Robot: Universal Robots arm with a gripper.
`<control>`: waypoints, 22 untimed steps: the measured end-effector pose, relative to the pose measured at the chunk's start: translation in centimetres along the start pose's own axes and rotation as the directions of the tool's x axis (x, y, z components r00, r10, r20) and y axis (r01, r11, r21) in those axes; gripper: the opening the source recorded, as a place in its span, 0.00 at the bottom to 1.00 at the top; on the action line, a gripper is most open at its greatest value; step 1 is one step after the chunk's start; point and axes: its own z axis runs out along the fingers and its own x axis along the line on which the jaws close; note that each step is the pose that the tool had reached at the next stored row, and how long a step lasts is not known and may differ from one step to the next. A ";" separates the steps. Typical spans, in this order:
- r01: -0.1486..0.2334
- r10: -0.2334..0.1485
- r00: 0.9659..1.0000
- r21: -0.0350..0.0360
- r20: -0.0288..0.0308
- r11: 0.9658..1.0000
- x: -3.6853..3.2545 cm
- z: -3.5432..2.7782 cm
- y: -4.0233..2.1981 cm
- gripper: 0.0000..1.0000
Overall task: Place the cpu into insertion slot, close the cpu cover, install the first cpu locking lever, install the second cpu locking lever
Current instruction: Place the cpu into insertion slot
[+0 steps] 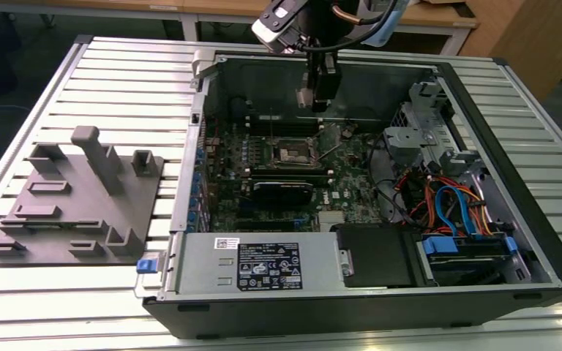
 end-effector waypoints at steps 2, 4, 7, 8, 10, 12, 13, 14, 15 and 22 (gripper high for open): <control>0.000 0.000 1.000 0.000 0.000 1.000 0.00 0.00 0.00 0.54; 0.000 0.000 1.000 0.000 0.000 1.000 0.00 0.01 0.00 0.54; 0.000 0.000 1.000 0.000 0.000 1.000 -0.01 0.16 -0.01 0.54; 0.000 0.000 1.000 0.000 0.000 1.000 0.00 0.25 -0.02 0.54; 0.000 0.000 1.000 0.000 0.000 1.000 -0.01 0.55 -0.04 0.54; 0.000 0.000 1.000 0.000 0.000 1.000 -0.02 0.90 -0.09 0.54; 0.000 0.000 1.000 0.000 0.000 1.000 -0.02 1.08 -0.15 0.54; 0.000 0.000 1.000 0.000 0.000 1.000 -0.02 1.26 -0.21 0.54; 0.000 0.000 1.000 0.000 0.000 1.000 -0.02 1.96 -0.68 0.54; 0.000 0.000 1.000 0.000 0.000 1.000 -0.02 1.99 -0.69 0.54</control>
